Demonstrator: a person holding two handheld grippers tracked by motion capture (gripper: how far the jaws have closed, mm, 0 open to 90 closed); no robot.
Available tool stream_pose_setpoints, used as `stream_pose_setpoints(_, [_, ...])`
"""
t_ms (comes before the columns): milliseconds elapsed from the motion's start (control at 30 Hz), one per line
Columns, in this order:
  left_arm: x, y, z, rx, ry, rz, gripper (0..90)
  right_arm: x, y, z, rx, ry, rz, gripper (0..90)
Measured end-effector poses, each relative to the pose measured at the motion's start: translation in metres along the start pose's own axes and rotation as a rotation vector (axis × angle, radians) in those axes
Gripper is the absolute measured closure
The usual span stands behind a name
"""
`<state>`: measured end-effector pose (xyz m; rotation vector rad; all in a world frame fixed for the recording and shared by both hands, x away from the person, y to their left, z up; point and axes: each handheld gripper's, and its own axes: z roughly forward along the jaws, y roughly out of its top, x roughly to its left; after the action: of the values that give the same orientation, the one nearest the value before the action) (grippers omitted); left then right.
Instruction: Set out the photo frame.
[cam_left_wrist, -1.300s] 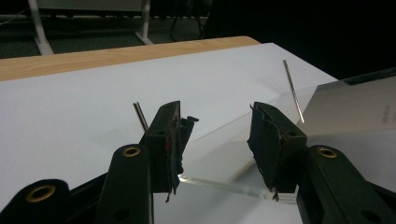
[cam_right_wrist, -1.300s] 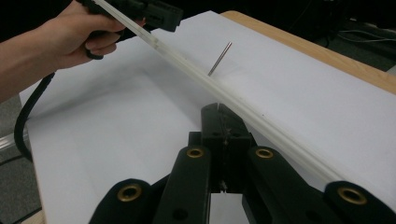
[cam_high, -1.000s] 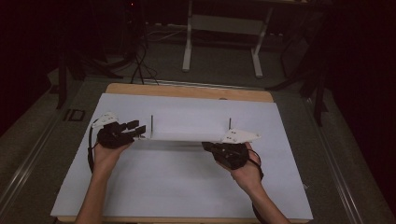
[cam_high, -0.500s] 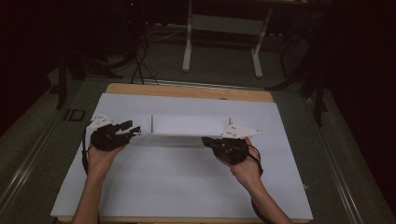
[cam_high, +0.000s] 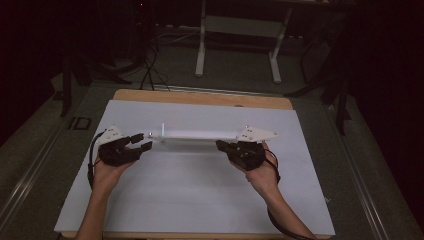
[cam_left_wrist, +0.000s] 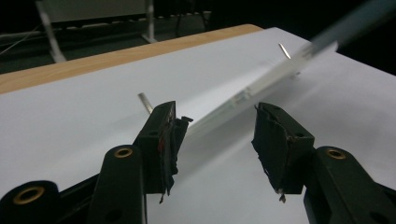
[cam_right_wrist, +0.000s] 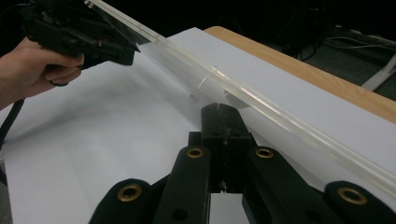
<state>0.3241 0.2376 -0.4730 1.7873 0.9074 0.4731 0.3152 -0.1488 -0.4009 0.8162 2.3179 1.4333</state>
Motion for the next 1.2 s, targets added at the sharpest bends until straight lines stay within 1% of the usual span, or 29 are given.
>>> stream_pose_setpoints(67, [-0.003,0.003,0.004,0.005,0.000,0.021,48.8,-0.001,0.001,0.001,-0.003,0.000,0.002,90.0])
stream_pose_setpoints(100, [-0.003,0.003,0.004,0.005,0.000,0.021,48.8,-0.001,0.001,0.001,-0.003,0.000,0.002,90.0])
stream_pose_setpoints(133, [-0.006,0.006,0.007,0.002,-0.007,0.033,48.7,-0.002,0.002,0.001,-0.004,0.000,0.002,90.0])
stream_pose_setpoints(233, [-0.009,0.012,0.013,-0.001,-0.008,0.056,48.2,-0.003,0.003,0.002,-0.007,-0.004,0.005,90.0])
stream_pose_setpoints(300, [-0.011,0.016,0.017,-0.004,-0.001,0.072,47.4,-0.004,0.004,0.002,-0.008,-0.004,0.005,90.0])
stream_pose_setpoints(367, [-0.013,0.020,0.021,-0.003,-0.011,0.087,46.7,-0.005,0.005,0.003,-0.012,-0.005,0.008,90.0])
stream_pose_setpoints(467, [-0.017,0.025,0.027,-0.002,-0.007,0.113,45.6,-0.007,0.006,0.003,-0.014,-0.004,0.014,90.0])
stream_pose_setpoints(567, [-0.019,0.027,0.031,0.002,-0.005,0.118,46.0,-0.009,0.007,0.004,-0.019,-0.013,0.023,90.0])
stream_pose_setpoints(600, [-0.019,0.027,0.032,-0.002,0.002,0.115,46.0,-0.011,0.007,0.003,-0.023,-0.017,0.025,90.0])
stream_pose_setpoints(700, [-0.018,0.028,0.032,-0.005,0.008,0.110,46.8,-0.014,0.008,0.003,-0.028,-0.020,0.031,90.0])
stream_pose_setpoints(900, [-0.018,0.029,0.033,-0.008,0.019,0.110,47.3,-0.021,0.005,0.000,-0.031,-0.042,0.039,90.0])
stream_pose_setpoints(1000, [-0.017,0.031,0.034,-0.009,0.023,0.108,47.5,-0.029,0.000,-0.002,-0.033,-0.060,0.045,88.7])
stream_pose_setpoints(1033, [-0.017,0.031,0.034,-0.010,0.024,0.106,47.5,-0.030,-0.001,-0.003,-0.034,-0.063,0.042,87.3])
stream_pose_setpoints(1100, [-0.016,0.031,0.035,-0.011,0.025,0.105,47.5,-0.035,-0.005,-0.004,-0.028,-0.083,0.033,86.2])
stream_pose_setpoints(1167, [-0.016,0.032,0.035,-0.014,0.028,0.101,47.5,-0.038,-0.007,-0.004,-0.025,-0.092,0.035,85.6])
stream_pose_setpoints(1200, [-0.016,0.033,0.036,-0.018,0.032,0.099,47.6,-0.043,-0.011,-0.005,-0.022,-0.104,0.049,84.3])
